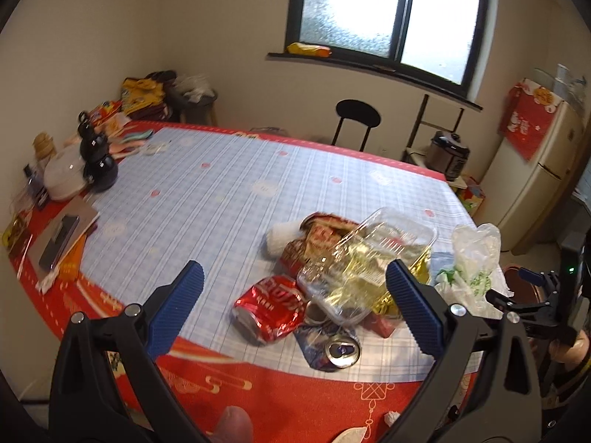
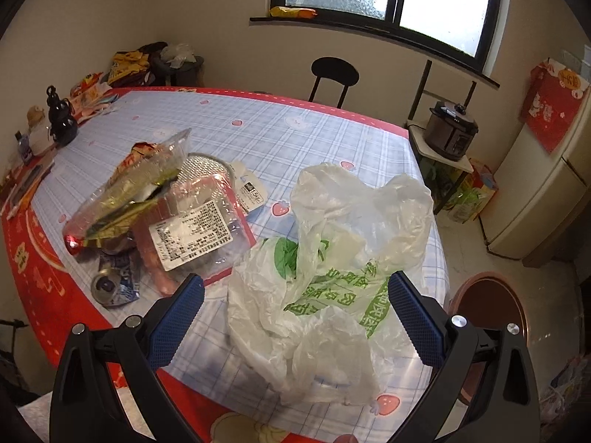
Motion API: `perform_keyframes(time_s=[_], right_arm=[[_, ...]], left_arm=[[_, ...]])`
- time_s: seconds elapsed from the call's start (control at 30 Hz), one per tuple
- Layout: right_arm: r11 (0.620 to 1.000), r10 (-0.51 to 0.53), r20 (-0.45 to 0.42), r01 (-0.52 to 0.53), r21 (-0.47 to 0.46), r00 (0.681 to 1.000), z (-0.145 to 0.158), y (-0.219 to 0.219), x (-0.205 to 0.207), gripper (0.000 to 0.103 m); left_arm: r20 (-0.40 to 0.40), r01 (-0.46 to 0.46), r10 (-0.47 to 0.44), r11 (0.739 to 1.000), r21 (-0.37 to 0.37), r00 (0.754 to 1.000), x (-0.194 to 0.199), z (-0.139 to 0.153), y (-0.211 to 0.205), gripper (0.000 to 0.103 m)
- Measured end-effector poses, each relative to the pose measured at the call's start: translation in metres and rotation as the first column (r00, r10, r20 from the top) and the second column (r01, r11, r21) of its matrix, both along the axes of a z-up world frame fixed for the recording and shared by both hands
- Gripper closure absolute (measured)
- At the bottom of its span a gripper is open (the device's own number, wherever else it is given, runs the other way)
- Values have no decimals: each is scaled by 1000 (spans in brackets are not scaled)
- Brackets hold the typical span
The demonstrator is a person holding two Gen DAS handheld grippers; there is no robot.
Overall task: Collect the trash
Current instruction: 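Grasp the white-and-green plastic bag with the right gripper, then lift the plastic bag with the right gripper while the left gripper grasps the crushed red can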
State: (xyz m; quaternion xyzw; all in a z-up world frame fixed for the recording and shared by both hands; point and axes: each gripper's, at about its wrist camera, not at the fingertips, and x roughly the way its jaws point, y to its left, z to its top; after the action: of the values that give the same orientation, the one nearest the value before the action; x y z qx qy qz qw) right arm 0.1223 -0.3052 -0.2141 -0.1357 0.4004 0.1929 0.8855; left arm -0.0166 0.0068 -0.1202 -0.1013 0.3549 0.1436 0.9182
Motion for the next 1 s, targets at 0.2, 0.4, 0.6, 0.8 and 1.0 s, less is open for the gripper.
perform_keyframes(time_s=[0.2,0.4,0.6,0.8,1.0], right_arm=[[997,-79,-9,79,14,997,-38,8,27,5],[981,-195,-247,189,-45,949,-94,11,46,5],[954,-260,-391,296,34,883,-119,2,50,18],[958,-240,-401,282,48,884,-113,21,48,50],[950,-259,-394,306,61,882,-99,28,42,68]], left_arm=[[-2,-36,36,999,-6,999,-12,-14,20,6],[-4,-47,47,997,-59,999,-1,-21,40,6],[-18,-50,48,992,-116,999,3,-36,65,6],[-23,-60,57,987,-149,998,7,-47,89,6],[-9,-60,59,986,-156,998,11,-48,113,10]])
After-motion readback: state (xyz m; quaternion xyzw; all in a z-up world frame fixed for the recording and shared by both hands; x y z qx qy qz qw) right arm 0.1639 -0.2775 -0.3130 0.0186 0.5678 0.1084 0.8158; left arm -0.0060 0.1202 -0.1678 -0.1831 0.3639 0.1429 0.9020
